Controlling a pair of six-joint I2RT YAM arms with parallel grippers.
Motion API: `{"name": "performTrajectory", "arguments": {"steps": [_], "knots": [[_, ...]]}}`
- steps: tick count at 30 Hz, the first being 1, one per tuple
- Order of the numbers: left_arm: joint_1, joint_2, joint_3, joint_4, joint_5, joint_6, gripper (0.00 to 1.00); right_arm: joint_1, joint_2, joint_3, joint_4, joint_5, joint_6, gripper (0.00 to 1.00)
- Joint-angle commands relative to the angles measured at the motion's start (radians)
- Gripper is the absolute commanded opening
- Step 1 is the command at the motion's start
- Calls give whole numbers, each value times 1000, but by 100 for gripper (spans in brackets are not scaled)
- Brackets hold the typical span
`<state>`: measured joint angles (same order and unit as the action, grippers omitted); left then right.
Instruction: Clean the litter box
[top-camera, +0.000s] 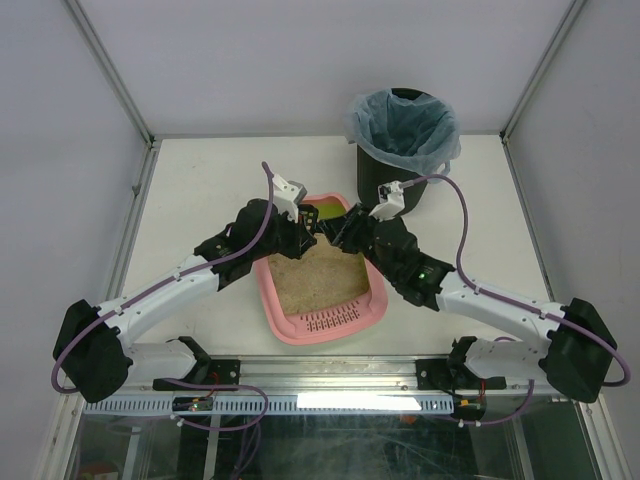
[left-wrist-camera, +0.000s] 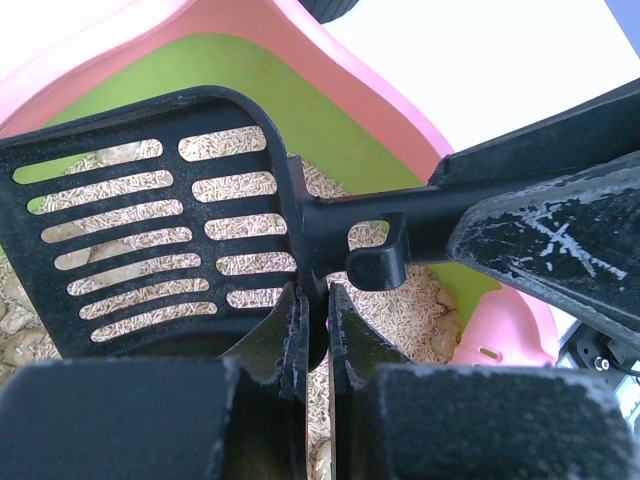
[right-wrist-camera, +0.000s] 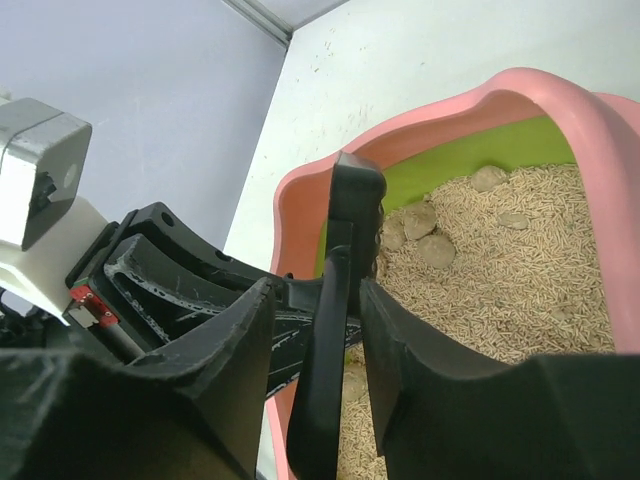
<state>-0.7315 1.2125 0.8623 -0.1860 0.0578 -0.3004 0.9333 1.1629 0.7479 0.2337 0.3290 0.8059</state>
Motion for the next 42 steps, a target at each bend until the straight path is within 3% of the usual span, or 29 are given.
{"name": "performTrajectory", "arguments": {"steps": [1, 13, 19, 23, 29, 35, 42], "knots": [[3, -19, 29, 56, 14, -2, 0, 2, 2, 36, 58, 19, -14, 40], [3, -21, 30, 56, 22, 4, 0, 2, 64, 69, 68, -6, -8, 32], [3, -18, 30, 57, 30, 8, 0, 2, 57, 70, 67, 4, -21, 14], [5, -23, 30, 56, 29, 8, 15, 2, 52, 64, 59, 13, -24, 3], [23, -47, 27, 61, 36, 5, 56, 1, 17, 36, 31, 50, -24, 0], [120, -161, 17, 44, -13, -11, 63, -7, -50, 43, -75, 63, -114, 0], [176, -264, 38, -159, -279, -93, 64, -17, -132, 78, -240, 1, -203, 0]]}}
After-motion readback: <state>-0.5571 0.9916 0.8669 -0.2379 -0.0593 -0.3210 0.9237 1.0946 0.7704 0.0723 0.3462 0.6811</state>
